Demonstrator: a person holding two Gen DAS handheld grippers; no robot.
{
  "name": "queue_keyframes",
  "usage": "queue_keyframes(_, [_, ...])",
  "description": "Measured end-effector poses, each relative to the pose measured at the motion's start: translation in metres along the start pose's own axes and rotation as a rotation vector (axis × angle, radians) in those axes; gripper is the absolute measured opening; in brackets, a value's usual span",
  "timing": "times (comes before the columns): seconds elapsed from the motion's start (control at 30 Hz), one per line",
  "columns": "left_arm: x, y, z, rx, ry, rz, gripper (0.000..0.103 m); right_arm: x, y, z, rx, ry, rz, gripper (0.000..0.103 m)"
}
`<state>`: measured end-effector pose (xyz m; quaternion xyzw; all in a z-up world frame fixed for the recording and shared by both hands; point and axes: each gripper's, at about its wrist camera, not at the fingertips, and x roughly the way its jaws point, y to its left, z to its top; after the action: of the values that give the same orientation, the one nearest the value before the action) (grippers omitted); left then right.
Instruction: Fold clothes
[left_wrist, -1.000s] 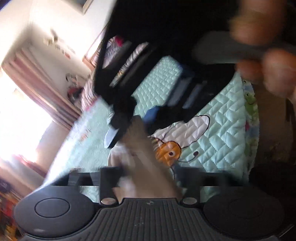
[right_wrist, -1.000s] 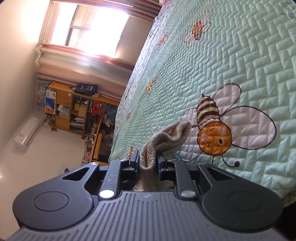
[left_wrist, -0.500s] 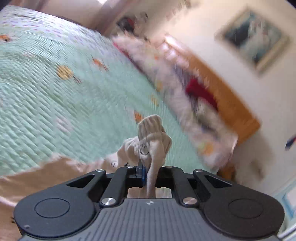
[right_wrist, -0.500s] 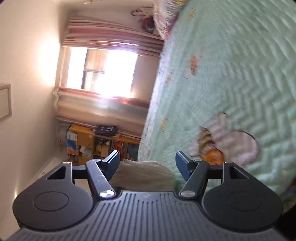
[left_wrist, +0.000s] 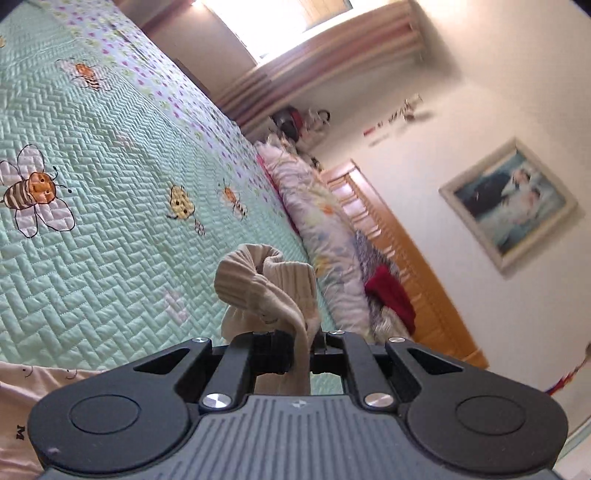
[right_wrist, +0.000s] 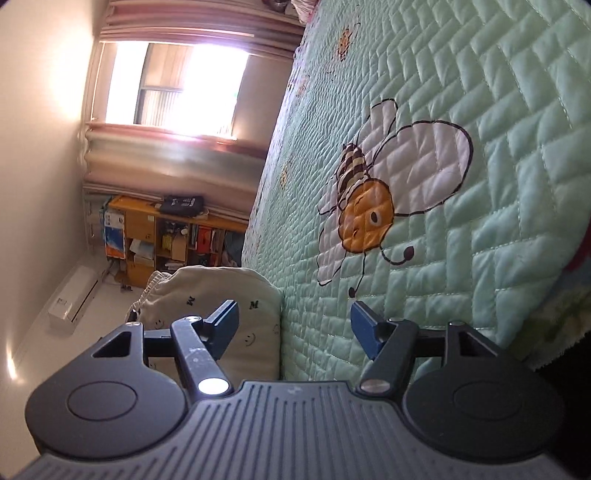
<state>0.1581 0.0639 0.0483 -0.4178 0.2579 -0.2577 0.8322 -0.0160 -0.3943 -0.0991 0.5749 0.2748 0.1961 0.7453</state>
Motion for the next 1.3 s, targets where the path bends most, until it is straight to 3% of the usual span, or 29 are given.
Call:
queue_keyframes(0.37, [-0.057,-0.018,0.042,-0.019,-0.174,-0.024,0.009,-0.003,-0.001,-0.001,-0.042,0.012,0.006,0.068])
queue_keyframes(0.57, [-0.078,-0.028,0.051,-0.007,-0.201,-0.006,0.009,-0.003,0.001,-0.002,-0.062,0.01,0.003,0.068])
queue_keyframes(0.83, [-0.064,-0.028,0.046,-0.022,-0.185,-0.014,0.009,-0.004,-0.002,0.001,-0.056,0.014,0.031,0.068])
queue_keyframes(0.97, [-0.04,-0.04,0.035,-0.002,-0.121,-0.026,0.009,-0.006,-0.004,0.003,-0.058,0.018,0.045,0.068])
queue_keyframes(1.13, [0.03,-0.069,-0.006,0.094,0.062,-0.057,0.011,-0.009,-0.006,0.005,-0.064,0.024,0.059,0.068])
queue_keyframes(1.3, [0.094,-0.069,-0.067,0.134,0.302,-0.062,0.033,-0.021,-0.006,0.003,-0.089,0.019,0.027,0.068])
